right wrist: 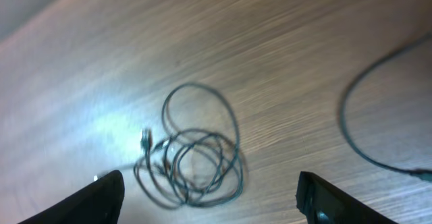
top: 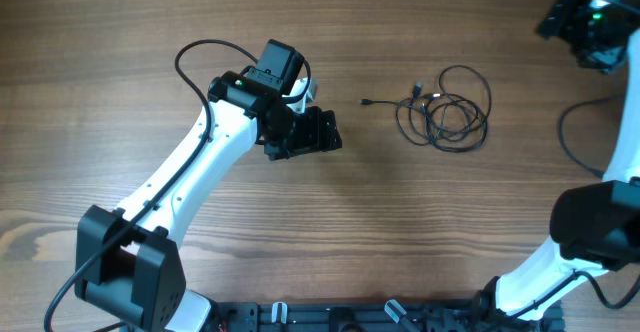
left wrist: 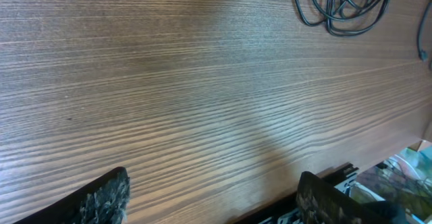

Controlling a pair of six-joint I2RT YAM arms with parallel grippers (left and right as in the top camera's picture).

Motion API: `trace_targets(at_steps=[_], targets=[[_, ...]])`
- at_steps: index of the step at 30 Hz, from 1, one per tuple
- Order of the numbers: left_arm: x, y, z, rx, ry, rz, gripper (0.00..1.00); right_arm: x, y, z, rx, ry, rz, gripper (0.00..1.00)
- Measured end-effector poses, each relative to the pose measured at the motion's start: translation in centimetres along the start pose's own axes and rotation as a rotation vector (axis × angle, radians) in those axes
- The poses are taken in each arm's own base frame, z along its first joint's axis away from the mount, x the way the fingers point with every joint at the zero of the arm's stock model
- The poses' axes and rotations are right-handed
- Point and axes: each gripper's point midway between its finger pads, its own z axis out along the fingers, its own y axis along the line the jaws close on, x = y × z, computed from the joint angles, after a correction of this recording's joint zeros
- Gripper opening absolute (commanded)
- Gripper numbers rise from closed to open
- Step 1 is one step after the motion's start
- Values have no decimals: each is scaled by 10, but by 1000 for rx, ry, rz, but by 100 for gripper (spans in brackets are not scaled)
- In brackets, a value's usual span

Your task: Untangle cables

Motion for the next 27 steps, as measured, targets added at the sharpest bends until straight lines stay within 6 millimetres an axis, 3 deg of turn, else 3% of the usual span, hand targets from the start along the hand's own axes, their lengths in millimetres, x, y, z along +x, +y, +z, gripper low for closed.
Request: trace_targets(at_steps=[3,10,17,22,27], targets=[[-2,3,0,-17,-9,0,82,21,21,15,-12,66,-111,86],[-4,19,-1,-106,-30,-6,80,87,29,79,-3,258,-197,85],[-1,68,-14,-341,-60,-127,81,148,29,128,11,379,-236,77],[-9,91,-25,-408,-100,-196,84,166,25,147,37,385,-174,72],[-11,94,-26,-422,-110,-201,85,176,23,164,44,364,-138,54]])
